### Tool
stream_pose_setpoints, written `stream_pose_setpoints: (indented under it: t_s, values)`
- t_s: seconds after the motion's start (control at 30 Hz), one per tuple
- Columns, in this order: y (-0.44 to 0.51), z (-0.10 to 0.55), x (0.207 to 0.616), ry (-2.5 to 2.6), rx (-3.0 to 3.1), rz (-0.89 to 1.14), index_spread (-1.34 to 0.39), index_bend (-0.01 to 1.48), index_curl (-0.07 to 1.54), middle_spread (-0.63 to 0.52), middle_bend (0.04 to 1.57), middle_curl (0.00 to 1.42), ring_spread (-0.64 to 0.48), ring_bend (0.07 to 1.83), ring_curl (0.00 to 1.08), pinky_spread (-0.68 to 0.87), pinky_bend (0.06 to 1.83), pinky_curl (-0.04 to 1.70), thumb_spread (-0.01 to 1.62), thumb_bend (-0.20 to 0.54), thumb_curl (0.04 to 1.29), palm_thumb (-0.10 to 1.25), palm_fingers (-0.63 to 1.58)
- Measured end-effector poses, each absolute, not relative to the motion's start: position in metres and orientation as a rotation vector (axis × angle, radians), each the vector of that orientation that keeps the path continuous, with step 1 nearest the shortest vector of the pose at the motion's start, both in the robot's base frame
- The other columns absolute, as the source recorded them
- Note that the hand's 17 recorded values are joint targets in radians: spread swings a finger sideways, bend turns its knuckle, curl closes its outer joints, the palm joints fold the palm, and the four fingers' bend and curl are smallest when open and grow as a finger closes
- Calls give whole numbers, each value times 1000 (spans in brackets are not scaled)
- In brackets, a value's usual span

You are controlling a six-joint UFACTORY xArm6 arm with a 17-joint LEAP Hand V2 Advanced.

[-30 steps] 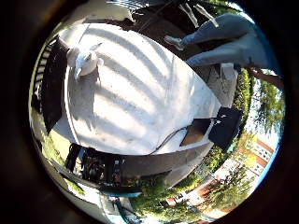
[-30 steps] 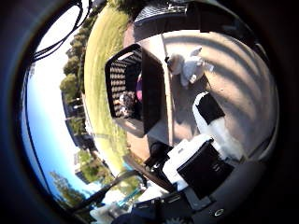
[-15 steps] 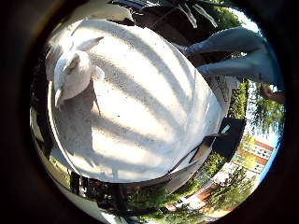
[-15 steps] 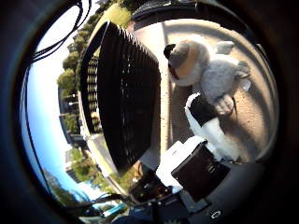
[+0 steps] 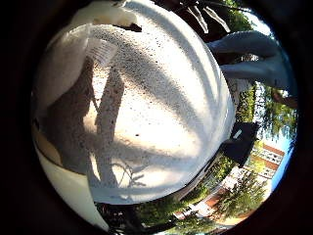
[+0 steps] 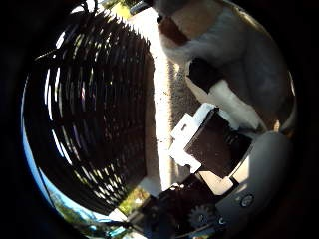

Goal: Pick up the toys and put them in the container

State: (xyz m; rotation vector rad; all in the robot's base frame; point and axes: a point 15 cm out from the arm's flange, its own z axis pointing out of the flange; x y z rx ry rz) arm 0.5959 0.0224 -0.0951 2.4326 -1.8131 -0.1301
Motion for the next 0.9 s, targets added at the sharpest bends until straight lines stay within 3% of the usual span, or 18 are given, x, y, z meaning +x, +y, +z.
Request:
stream_pose_setpoints:
  t_s: [0.07, 0.23, 0.47, 0.9]
  values:
    - [24, -93, 597, -1802, 2439, -125, -231, 277, 329, -24, 549, 475, 247, 812, 420, 483, 842, 285, 1089, -17, 438, 663, 1304]
    - [23, -85, 598, -1794, 2444, -122, -400, 302, 391, -96, 903, 670, 98, 1176, 592, 420, 1092, 419, 1061, 8, 497, 824, 1167]
    - [-1, -37, 604, -1855, 2405, -136, -603, 479, 514, -154, 1109, 828, -16, 1326, 698, 310, 1363, 577, 1046, 32, 594, 985, 1055]
    - [-16, 184, 565, -1849, 2368, -197, -858, 636, 876, -191, 1305, 994, -98, 1508, 805, 184, 1555, 774, 1084, -19, 707, 982, 797]
